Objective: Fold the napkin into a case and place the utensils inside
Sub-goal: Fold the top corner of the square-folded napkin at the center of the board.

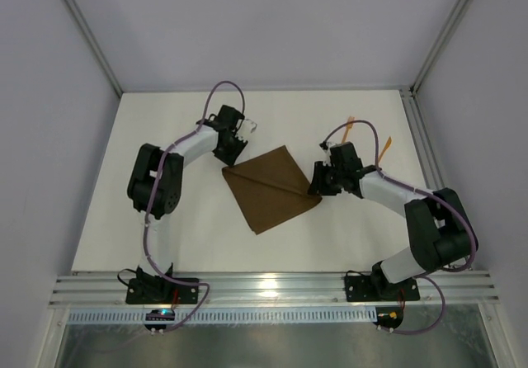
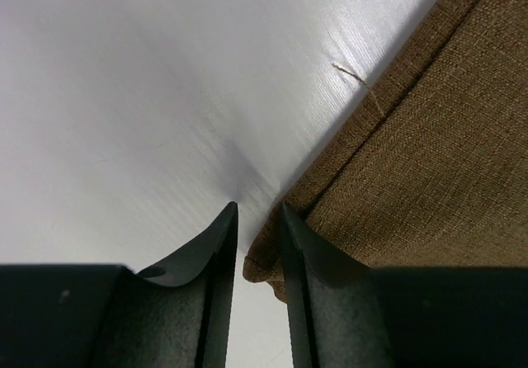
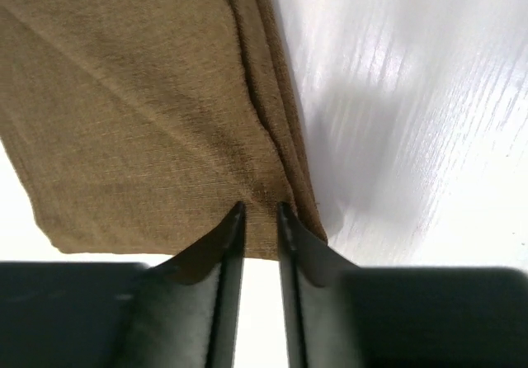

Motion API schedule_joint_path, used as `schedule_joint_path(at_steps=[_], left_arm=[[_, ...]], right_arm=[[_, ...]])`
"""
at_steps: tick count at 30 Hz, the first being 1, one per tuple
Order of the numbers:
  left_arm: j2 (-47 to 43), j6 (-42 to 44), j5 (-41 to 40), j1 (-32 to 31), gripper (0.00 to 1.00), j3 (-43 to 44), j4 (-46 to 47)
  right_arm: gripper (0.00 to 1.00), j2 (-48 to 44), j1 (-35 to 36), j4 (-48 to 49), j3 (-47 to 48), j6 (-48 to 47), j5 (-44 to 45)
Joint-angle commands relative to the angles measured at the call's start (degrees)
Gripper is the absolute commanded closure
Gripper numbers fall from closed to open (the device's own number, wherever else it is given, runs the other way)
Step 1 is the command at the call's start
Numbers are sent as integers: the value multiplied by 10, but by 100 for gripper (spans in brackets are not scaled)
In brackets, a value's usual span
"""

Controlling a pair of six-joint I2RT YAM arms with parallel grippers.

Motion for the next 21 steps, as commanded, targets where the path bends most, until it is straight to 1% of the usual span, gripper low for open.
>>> schedule_joint_path(at_steps=[1, 2, 4, 5, 6, 12, 15, 17, 18, 19, 21], left_arm=[[-52, 25, 18, 3, 70, 5, 2], [-57, 25, 25, 3, 67, 7, 2], [-71, 25, 25, 3, 62, 13, -4], [-77, 25, 24, 3, 61, 18, -6], [-83, 24, 21, 3, 60, 18, -9], [-130, 24, 28, 3, 58, -19, -37], [-139, 18, 39, 3, 60, -46, -62], [-156, 18, 47, -3, 64, -67, -76], [-166, 31, 48, -9, 65, -81, -76], [-177, 42, 37, -31, 64, -113, -76], [-204, 62, 19, -61, 63, -141, -78]], right_arm=[[66, -27, -4, -44, 67, -31, -11], [55, -15, -5, -48, 95, -42, -10], [48, 5, -11, -46, 120, -54, -14], [46, 19, -19, -44, 131, -63, -25], [45, 55, -23, -44, 158, -65, -30], [44, 164, -30, -41, 249, -74, -71], [44, 213, -29, -14, 300, -62, -106], [44, 256, -29, -6, 346, -51, -117], [44, 270, -30, -7, 362, -49, -126], [44, 284, -29, -12, 377, -45, -127], [44, 325, -30, -18, 411, -39, -132]])
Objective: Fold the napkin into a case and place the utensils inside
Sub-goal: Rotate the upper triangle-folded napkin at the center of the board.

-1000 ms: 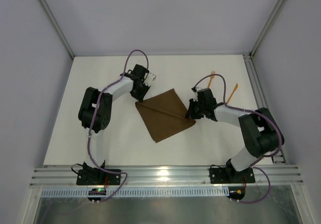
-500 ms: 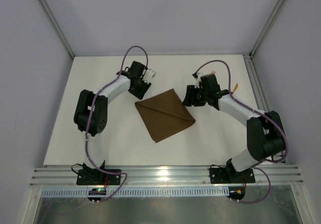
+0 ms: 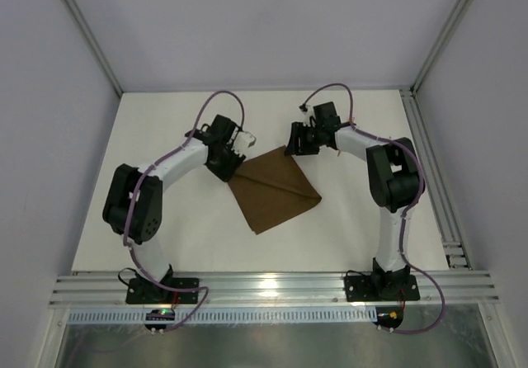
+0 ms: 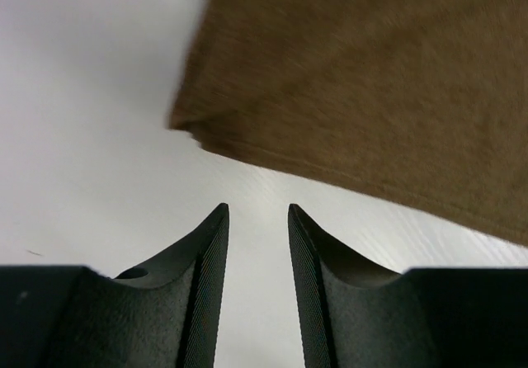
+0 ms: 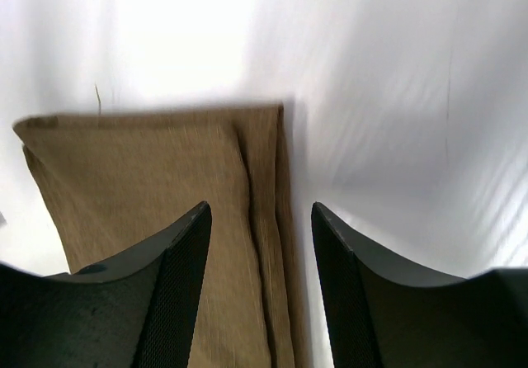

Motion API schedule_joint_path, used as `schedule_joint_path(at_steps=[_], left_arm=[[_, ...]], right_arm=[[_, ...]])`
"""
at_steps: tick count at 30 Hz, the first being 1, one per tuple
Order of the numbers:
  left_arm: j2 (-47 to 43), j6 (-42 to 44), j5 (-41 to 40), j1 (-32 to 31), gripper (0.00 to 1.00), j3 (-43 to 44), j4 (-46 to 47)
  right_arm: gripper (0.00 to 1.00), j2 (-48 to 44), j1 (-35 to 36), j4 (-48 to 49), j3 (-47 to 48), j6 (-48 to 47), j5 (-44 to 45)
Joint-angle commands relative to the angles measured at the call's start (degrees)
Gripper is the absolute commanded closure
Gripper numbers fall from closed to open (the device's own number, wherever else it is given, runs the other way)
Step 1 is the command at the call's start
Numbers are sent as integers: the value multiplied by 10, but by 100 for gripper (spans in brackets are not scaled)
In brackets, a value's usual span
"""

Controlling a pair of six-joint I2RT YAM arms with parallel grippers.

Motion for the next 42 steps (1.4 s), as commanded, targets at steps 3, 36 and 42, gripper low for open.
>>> schedule_joint_path(at_steps=[3, 36, 42], left_arm=[[-60, 73, -12, -112, 60, -73, -49], [-62, 87, 71, -23, 46, -51, -79], [3, 57, 92, 7, 44, -21, -60]], right_arm=[[44, 69, 1, 6, 92, 31, -23], [96, -240, -49, 283, -426, 270, 78], [64, -334, -17, 276, -551, 281, 27]])
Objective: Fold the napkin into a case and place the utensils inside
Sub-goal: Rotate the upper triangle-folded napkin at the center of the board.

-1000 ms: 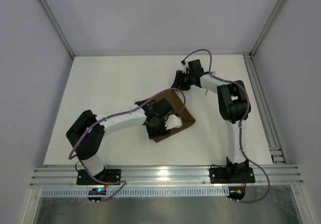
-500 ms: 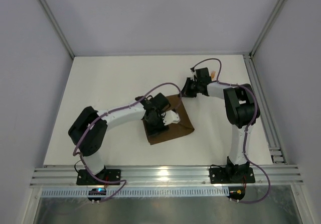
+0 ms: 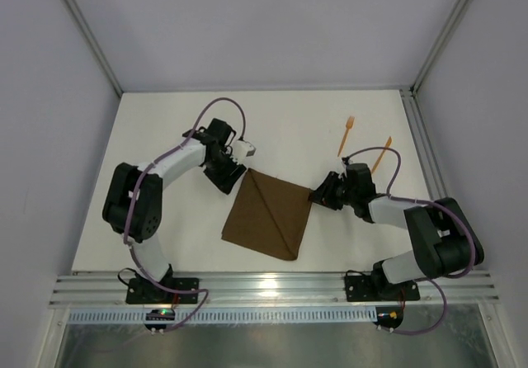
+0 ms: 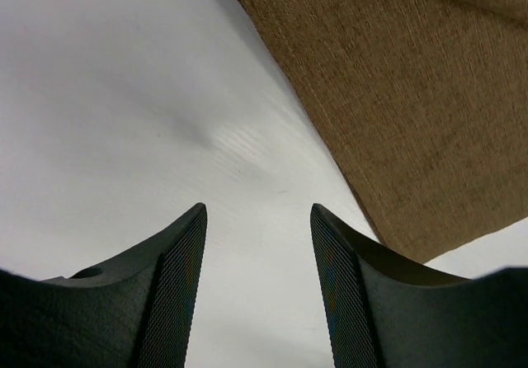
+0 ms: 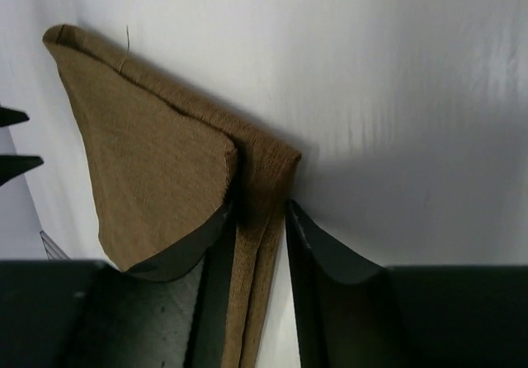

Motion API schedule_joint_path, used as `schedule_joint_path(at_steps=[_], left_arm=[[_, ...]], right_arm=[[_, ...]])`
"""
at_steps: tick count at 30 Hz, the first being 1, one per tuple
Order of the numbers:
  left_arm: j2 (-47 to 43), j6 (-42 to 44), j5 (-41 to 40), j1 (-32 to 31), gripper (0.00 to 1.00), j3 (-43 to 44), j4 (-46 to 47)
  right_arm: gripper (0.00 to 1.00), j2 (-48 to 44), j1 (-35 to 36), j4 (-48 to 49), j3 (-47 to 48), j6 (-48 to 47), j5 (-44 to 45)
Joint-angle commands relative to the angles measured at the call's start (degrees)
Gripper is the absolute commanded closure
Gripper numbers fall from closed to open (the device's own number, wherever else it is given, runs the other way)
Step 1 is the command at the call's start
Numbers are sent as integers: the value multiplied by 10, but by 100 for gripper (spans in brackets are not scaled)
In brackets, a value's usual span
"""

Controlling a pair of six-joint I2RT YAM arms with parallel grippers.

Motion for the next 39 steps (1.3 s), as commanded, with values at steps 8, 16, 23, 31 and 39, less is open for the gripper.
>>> schedule_joint_path(at_steps=[8, 16, 23, 31, 39], left_arm=[[51, -27, 109, 8, 44, 47, -12], [108, -80, 70, 3, 43, 72, 19], [159, -112, 69, -6, 60, 105, 35], [210, -124, 51, -13, 100, 169, 38], [281, -108, -25, -13, 100, 303, 41]], right_arm=[[50, -162, 1, -212, 51, -132, 73], [43, 4, -1, -281, 224, -290, -6], [44, 73, 0, -244, 218, -287, -53], [80, 80, 0, -234, 175, -275, -45], [84, 8, 31, -205, 72, -208, -58]])
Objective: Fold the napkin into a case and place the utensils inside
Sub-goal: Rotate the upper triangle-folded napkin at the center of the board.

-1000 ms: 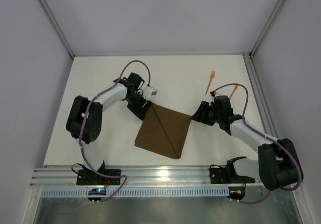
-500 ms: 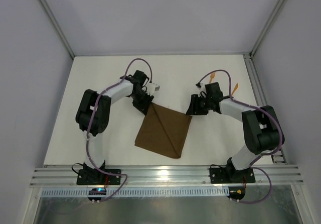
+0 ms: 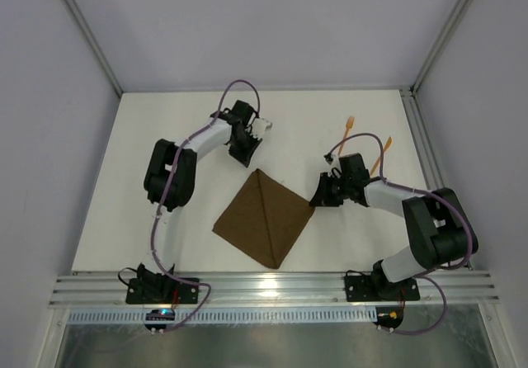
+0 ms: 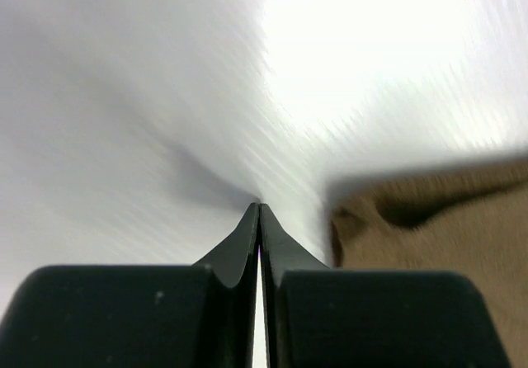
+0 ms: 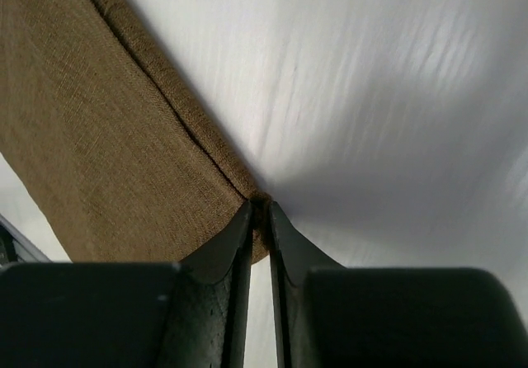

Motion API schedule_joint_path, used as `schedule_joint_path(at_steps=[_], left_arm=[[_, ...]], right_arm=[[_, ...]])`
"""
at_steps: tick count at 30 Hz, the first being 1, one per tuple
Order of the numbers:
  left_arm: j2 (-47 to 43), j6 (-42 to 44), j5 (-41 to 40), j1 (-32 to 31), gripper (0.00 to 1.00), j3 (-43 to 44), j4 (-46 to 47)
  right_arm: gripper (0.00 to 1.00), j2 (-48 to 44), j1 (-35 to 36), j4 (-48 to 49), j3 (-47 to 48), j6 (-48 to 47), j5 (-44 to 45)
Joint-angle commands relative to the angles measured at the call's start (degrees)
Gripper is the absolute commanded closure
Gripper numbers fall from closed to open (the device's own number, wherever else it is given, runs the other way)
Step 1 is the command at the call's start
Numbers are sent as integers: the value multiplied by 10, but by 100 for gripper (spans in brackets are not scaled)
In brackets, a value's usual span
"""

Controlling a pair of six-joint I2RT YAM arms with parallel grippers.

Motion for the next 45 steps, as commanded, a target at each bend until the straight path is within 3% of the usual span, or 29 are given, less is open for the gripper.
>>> schedule_joint_path(at_steps=[1, 4, 7, 12, 14, 19, 23, 26, 32, 45], left_arm=[[38, 14, -52, -1, 100, 79, 17], [67, 30, -60, -4, 100, 136, 2], [56, 38, -56, -5, 99, 146, -13], [-59, 45, -43, 12, 84, 58, -39], [-136, 45, -13, 24, 76, 1, -66], [-305, 92, 11, 48, 64, -142, -158], [-401, 120, -6, 54, 58, -265, -205], [-449, 135, -3, 64, 54, -354, -230], [-453, 136, -2, 63, 54, -436, -207], [-428, 143, -8, 60, 55, -451, -175]], right_arm=[[84, -32, 41, 3, -44, 40, -5], [78, -58, 70, 14, -67, 80, -13], [63, -98, 75, -12, -80, 91, -3], [38, -156, 74, -123, 8, 16, 74], [35, -136, 73, -118, 64, -21, 51], [34, 34, 92, -96, 186, -83, 31], [33, 168, 127, -132, 331, -135, 0], [32, 233, 145, -129, 387, -154, -16], [32, 297, 152, -133, 445, -161, -77], [39, 376, 177, -79, 502, -90, -103]])
